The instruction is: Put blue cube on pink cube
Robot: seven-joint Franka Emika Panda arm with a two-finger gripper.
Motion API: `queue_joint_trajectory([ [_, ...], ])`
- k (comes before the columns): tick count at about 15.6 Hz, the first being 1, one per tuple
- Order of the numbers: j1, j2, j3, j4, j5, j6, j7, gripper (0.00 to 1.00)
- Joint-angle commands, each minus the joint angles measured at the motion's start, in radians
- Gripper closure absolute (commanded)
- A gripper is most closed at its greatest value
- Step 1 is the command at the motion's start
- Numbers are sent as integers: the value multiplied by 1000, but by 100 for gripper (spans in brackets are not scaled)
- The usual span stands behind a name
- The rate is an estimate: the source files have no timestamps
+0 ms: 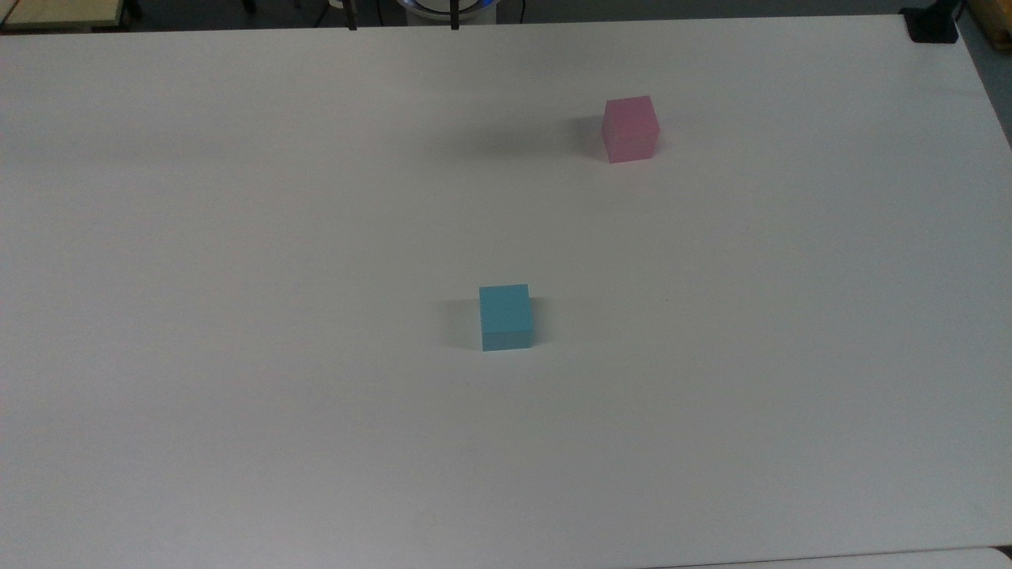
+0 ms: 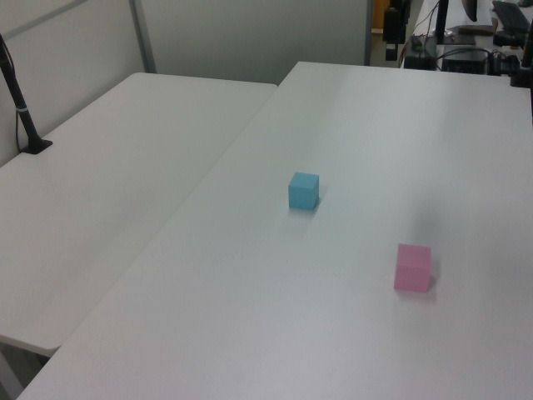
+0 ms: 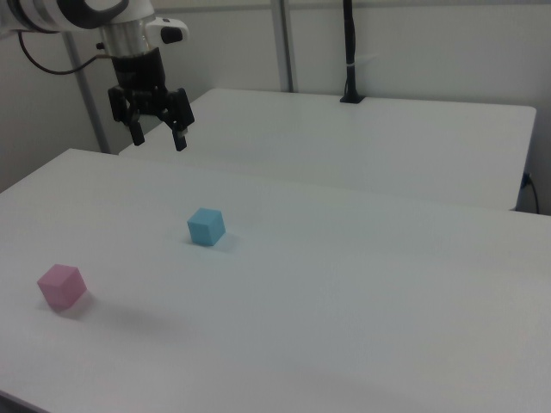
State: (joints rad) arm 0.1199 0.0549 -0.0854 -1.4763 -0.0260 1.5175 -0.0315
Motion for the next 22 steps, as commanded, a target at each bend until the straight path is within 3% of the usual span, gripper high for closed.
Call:
queue_joint_trajectory([
  [1,3,-9,-2,-2,-14,-31,10,0],
  [14,1,20,-4,-4,-14,-22,-2,0],
  [17,4,78,-4,5,-8,-17,-2,0],
  [22,66,190,7,22,-5,167,67,0],
])
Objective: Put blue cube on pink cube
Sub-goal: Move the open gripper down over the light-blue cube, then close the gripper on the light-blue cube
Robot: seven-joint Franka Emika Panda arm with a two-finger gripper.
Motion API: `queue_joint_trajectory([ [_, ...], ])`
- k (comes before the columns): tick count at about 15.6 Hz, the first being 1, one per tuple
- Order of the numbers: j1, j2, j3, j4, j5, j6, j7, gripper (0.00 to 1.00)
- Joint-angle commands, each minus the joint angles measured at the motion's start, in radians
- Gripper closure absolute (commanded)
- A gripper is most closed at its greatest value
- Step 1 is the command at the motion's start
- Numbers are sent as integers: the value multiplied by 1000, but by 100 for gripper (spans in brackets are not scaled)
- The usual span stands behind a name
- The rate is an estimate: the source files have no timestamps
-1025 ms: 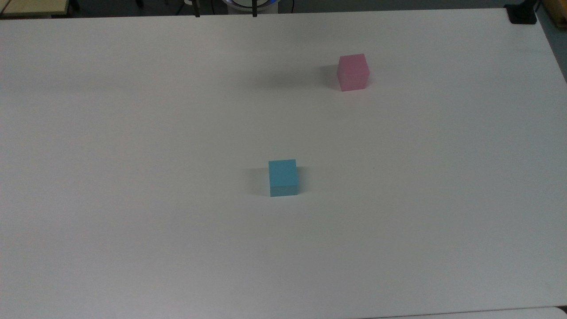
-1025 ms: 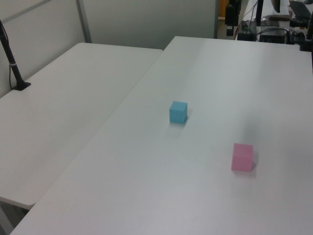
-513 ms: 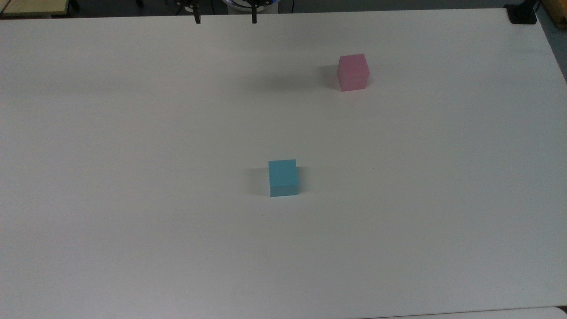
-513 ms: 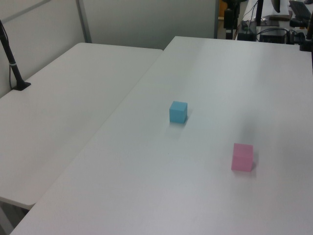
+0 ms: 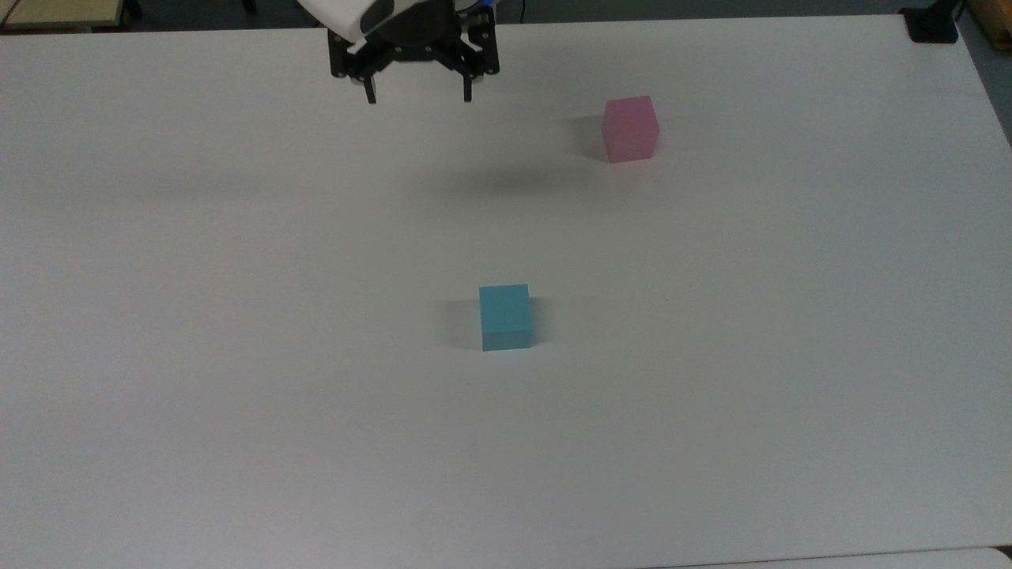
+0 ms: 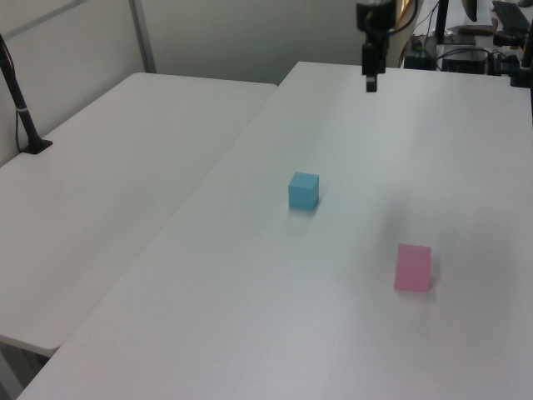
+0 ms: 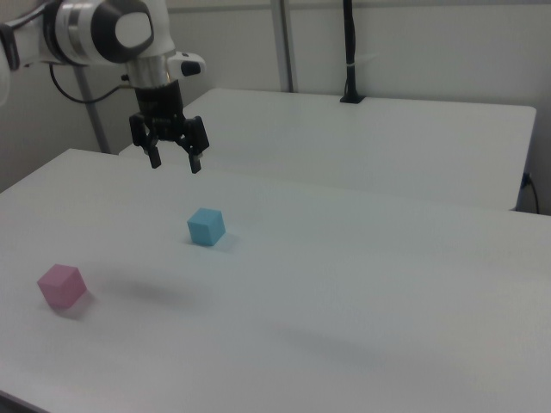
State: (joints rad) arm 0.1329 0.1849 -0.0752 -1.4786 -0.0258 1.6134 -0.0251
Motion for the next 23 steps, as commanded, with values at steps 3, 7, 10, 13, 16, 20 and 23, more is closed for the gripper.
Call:
queue_joint_trajectory([
  [3,94,146,-3,37,-6,175,83,0],
  [7,99,249,-3,35,-8,295,91,0],
  [10,100,324,-3,29,-8,399,90,0],
  [13,100,361,-1,28,-8,456,90,0],
  [16,102,396,-1,27,-9,511,102,0],
  [20,120,446,-1,27,-17,577,143,0],
  [23,116,447,-1,27,-16,582,143,8],
])
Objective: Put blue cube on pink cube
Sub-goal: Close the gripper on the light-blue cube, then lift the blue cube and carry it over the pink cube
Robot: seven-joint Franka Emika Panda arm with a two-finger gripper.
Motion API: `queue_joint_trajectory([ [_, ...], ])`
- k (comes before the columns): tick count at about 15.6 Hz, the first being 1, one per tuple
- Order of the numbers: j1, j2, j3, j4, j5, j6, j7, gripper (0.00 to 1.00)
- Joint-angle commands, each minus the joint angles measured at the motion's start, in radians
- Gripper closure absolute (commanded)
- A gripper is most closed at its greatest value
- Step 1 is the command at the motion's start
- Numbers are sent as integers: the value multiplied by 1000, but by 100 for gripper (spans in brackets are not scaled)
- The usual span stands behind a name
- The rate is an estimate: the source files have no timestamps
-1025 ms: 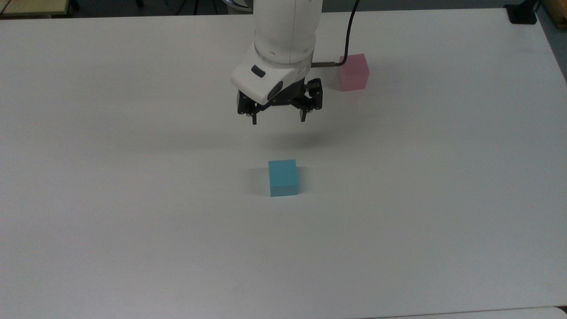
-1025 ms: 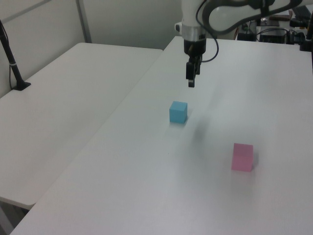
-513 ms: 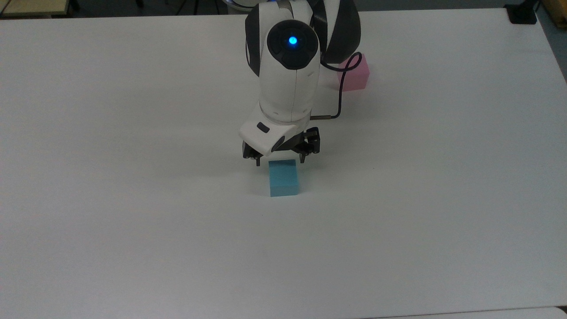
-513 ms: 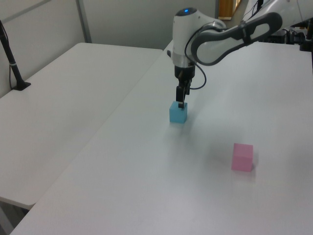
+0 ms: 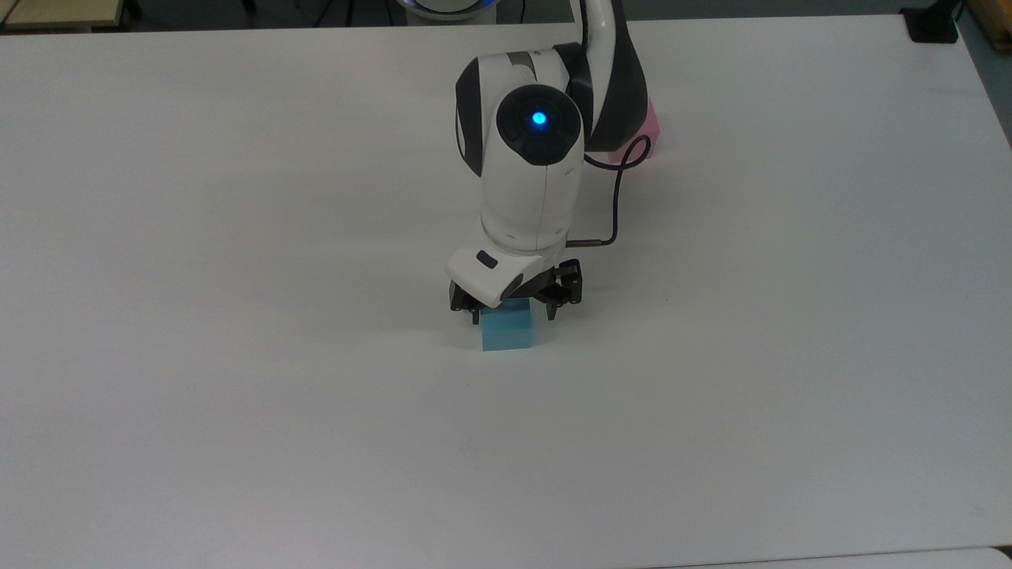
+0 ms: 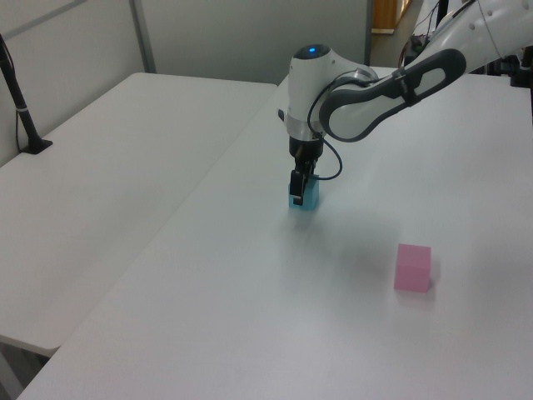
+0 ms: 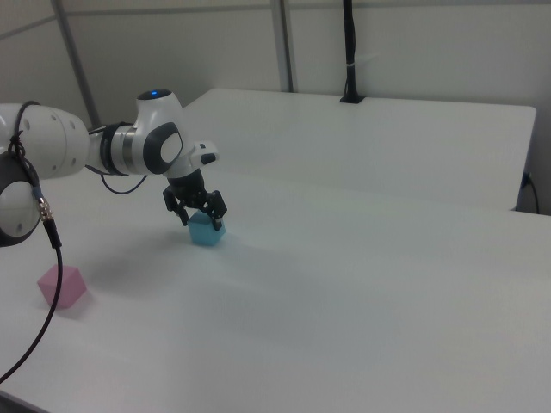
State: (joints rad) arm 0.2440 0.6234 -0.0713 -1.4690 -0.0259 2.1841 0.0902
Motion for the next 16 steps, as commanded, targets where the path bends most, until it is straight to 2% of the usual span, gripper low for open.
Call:
queue_joint_trajectory([
  [1,3,9,-5,18,-12,11,28,39],
  [3,1,7,-5,18,-12,11,29,71],
  [4,1,7,-5,18,-12,11,29,80],
  [8,3,-2,-5,21,-12,5,28,87],
  [11,11,-59,-7,26,-8,-23,29,88],
  [16,9,-209,-8,65,-5,-262,29,88],
])
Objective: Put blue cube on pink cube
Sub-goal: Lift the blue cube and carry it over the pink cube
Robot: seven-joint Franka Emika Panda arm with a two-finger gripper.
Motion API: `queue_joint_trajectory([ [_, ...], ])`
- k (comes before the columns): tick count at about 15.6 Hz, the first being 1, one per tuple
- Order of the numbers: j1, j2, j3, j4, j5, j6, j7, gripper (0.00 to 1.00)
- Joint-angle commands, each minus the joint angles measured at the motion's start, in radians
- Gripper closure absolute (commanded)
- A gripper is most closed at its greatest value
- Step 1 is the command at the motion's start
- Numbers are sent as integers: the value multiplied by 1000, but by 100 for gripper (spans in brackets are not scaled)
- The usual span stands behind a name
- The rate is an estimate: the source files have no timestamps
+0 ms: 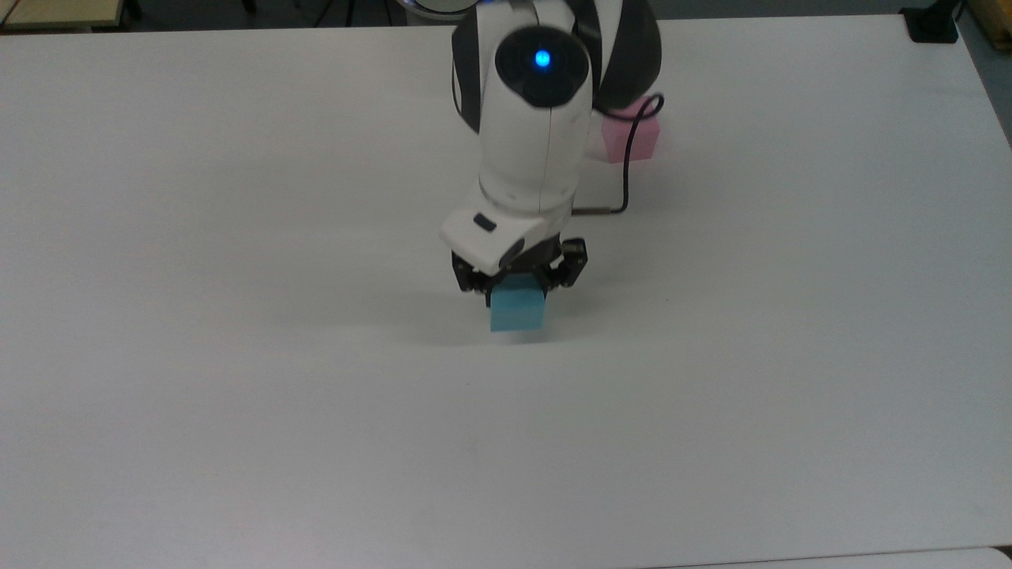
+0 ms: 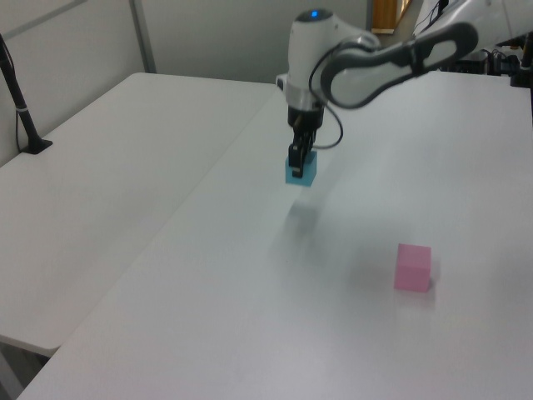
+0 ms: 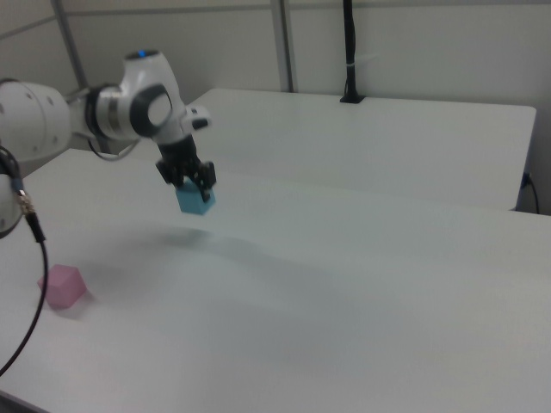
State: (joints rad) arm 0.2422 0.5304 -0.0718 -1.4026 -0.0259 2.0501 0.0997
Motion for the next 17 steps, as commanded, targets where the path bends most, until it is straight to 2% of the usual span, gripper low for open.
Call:
queue_joint_trajectory([
  [1,9,-138,-8,14,-5,-172,20,88],
  [3,12,-168,-8,22,-5,-218,20,88],
  [10,19,-230,-3,4,-2,-220,55,88],
  [12,22,-266,-2,-45,-3,-217,74,88],
  [17,77,-398,44,-229,-16,-208,149,87],
])
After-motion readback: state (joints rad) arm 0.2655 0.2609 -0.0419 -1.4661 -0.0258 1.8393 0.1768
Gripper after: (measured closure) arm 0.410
